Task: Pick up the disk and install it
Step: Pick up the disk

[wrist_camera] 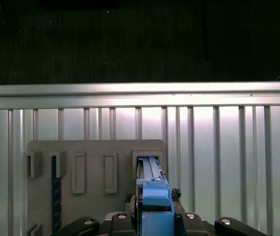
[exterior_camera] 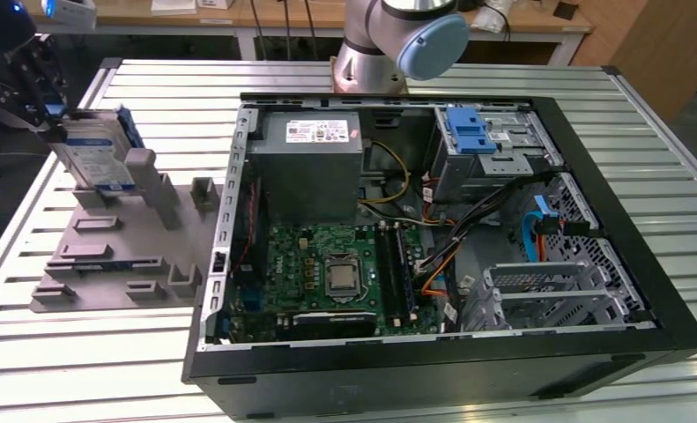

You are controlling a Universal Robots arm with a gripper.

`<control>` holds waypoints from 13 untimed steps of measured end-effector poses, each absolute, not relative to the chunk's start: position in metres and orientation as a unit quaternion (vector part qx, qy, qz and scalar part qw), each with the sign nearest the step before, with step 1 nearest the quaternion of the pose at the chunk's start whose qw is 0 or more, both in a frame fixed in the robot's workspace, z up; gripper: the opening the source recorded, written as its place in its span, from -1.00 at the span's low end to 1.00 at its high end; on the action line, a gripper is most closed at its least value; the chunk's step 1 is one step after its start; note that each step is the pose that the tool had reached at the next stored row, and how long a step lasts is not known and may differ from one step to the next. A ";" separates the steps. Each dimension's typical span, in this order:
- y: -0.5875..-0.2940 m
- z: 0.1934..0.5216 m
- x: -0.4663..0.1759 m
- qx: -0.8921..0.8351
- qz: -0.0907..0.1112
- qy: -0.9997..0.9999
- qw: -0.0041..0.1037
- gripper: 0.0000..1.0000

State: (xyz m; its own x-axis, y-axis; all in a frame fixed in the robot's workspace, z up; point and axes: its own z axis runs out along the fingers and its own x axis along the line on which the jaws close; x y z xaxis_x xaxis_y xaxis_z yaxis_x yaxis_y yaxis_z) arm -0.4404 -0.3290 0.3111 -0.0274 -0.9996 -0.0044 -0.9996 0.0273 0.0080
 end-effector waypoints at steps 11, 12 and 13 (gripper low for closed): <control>-0.329 0.318 -0.440 0.697 -0.004 -0.717 0.001 -0.27; -0.329 0.319 -0.440 0.697 -0.004 -0.717 0.001 -0.27; -0.329 0.319 -0.440 0.697 -0.004 -0.717 0.001 -0.27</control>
State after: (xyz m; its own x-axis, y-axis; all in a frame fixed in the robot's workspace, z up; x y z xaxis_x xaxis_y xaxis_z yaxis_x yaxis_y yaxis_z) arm -0.4404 -0.3288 0.3193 -0.0274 -0.9996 -0.0044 -0.9996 0.0273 0.0080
